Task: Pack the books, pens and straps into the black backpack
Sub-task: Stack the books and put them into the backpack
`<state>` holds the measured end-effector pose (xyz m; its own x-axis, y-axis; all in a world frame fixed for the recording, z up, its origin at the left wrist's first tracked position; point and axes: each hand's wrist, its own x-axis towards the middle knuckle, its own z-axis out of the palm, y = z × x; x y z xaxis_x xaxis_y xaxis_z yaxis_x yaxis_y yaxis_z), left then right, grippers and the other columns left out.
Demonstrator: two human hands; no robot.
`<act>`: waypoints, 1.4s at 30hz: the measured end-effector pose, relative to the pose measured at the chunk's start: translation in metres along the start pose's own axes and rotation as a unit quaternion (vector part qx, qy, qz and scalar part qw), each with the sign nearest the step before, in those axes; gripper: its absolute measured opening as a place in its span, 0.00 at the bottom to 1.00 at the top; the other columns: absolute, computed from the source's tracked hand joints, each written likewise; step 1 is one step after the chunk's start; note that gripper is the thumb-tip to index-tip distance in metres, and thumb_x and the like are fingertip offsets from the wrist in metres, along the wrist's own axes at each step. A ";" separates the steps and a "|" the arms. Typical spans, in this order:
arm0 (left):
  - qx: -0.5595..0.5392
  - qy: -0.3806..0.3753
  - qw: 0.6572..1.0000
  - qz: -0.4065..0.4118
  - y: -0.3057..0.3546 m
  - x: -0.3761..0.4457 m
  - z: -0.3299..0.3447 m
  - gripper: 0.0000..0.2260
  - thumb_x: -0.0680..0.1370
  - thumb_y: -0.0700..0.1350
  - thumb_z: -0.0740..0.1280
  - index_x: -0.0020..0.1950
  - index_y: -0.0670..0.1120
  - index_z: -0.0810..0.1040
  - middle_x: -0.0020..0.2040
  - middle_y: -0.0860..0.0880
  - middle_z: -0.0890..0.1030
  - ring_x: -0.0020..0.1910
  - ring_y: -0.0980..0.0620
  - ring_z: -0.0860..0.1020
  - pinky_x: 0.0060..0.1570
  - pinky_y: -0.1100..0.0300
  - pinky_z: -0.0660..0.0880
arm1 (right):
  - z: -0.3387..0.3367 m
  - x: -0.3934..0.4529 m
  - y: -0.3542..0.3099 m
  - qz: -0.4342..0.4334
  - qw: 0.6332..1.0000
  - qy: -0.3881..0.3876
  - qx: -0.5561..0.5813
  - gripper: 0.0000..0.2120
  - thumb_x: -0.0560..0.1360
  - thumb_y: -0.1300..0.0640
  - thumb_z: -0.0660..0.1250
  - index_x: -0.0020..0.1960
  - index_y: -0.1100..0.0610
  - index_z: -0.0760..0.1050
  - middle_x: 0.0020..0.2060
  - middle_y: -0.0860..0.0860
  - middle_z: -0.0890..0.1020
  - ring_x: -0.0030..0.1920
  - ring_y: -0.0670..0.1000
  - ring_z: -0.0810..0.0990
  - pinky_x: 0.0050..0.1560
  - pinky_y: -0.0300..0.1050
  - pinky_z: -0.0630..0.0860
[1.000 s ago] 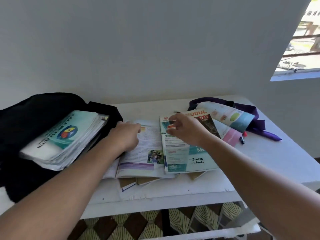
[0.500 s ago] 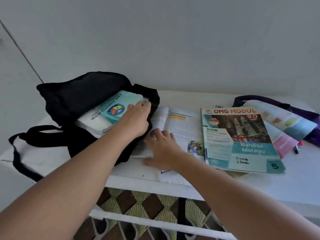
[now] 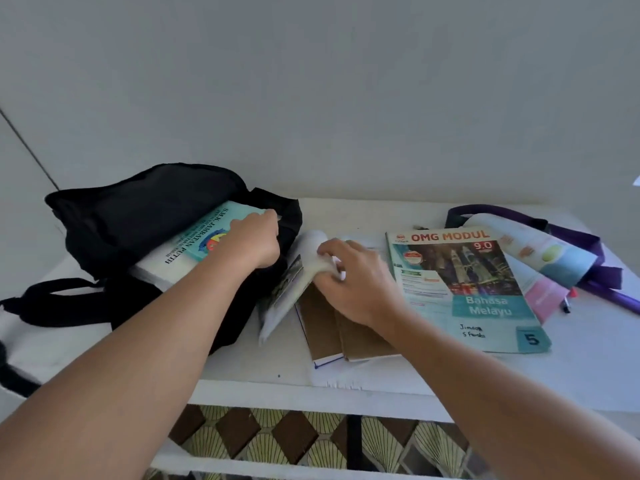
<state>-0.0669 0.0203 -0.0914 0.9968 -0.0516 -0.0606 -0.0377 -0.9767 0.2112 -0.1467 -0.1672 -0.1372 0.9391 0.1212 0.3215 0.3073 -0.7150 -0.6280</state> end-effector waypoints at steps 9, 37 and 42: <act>-0.002 -0.104 0.992 0.077 0.046 0.006 -0.003 0.18 0.76 0.61 0.69 0.46 0.46 0.79 0.48 0.47 0.81 0.49 0.47 0.78 0.48 0.55 0.74 | -0.075 0.020 0.067 0.382 0.728 0.269 0.501 0.18 0.80 0.42 0.64 0.56 0.55 0.82 0.48 0.57 0.88 0.52 0.61 0.88 0.57 0.58 0.84; -0.549 0.037 0.833 -0.056 0.076 0.006 -0.039 0.07 0.79 0.37 0.63 0.56 0.42 0.71 0.47 0.39 0.78 0.36 0.43 0.80 0.32 0.48 0.82 | -0.072 0.015 0.075 0.351 0.815 -0.111 0.447 0.36 0.73 0.33 0.72 0.71 0.57 0.76 0.57 0.58 0.87 0.60 0.59 0.85 0.70 0.58 0.76; -0.613 -0.083 0.782 -0.074 0.094 -0.015 -0.029 0.06 0.78 0.33 0.59 0.48 0.42 0.72 0.43 0.35 0.80 0.35 0.41 0.82 0.41 0.41 0.81 | -0.111 0.015 0.071 0.323 0.773 -0.118 0.532 0.26 0.78 0.37 0.70 0.66 0.54 0.79 0.56 0.59 0.87 0.51 0.60 0.88 0.49 0.56 0.86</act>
<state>-0.0832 -0.0646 -0.0424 0.9571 -0.0825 -0.2777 0.2746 -0.0465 0.9604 -0.1275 -0.2923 -0.0980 0.9129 0.1881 -0.3624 -0.4034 0.2784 -0.8717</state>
